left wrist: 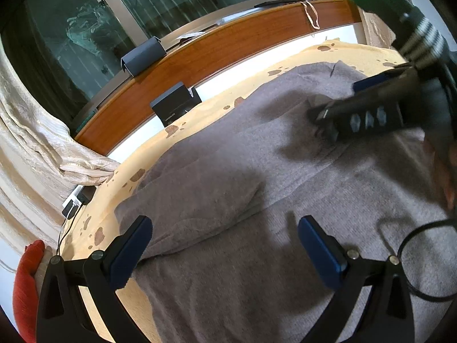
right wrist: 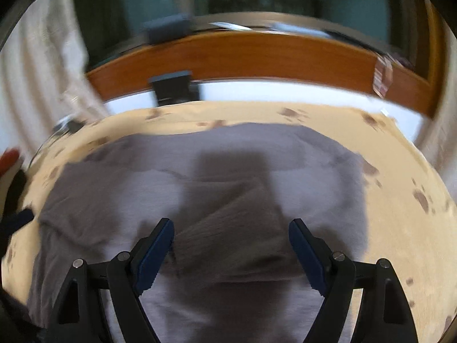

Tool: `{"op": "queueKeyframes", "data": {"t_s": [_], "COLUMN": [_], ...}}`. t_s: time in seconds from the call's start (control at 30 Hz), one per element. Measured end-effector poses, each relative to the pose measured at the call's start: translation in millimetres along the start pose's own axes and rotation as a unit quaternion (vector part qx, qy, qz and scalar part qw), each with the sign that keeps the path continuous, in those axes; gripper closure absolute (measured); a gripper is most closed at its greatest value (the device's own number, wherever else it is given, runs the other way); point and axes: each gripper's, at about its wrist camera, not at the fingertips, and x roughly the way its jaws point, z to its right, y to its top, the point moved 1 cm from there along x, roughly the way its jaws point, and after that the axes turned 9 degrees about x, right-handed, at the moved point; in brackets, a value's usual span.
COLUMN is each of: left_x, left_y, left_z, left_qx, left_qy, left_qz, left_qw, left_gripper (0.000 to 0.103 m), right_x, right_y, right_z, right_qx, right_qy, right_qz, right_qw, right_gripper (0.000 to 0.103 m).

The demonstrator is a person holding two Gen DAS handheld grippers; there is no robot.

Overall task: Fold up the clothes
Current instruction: 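Lay the sleeve across the sweater body with the right gripper and release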

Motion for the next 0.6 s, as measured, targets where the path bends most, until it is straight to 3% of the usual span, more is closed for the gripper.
{"op": "queueKeyframes", "data": {"t_s": [0.17,0.3,0.5,0.6], "left_x": [0,0,1,1], "left_y": [0,-1,-1,-1], "left_z": [0,-1,-1,-1], "left_qx": [-0.001,-0.002,-0.004,-0.005], "left_qy": [-0.001,-0.002,-0.003,-0.003], "left_qz": [0.001,0.002,0.002,0.003], "left_qw": [1.0000,1.0000,1.0000,1.0000], "left_gripper": [0.001,0.001,0.001,0.001], "right_x": [-5,-12,-31,-29], "right_y": [4,4,-2,-8], "right_z": [26,26,-10,-32], "right_qx": [0.037,0.039,-0.015,-0.063], "right_qy": [-0.046,-0.051,0.041,0.064], "right_qz": [0.016,0.030,0.074,0.063], "right_qw": [0.998,0.998,0.996,0.994], "right_gripper": [0.018,0.018,0.018,0.018]}}
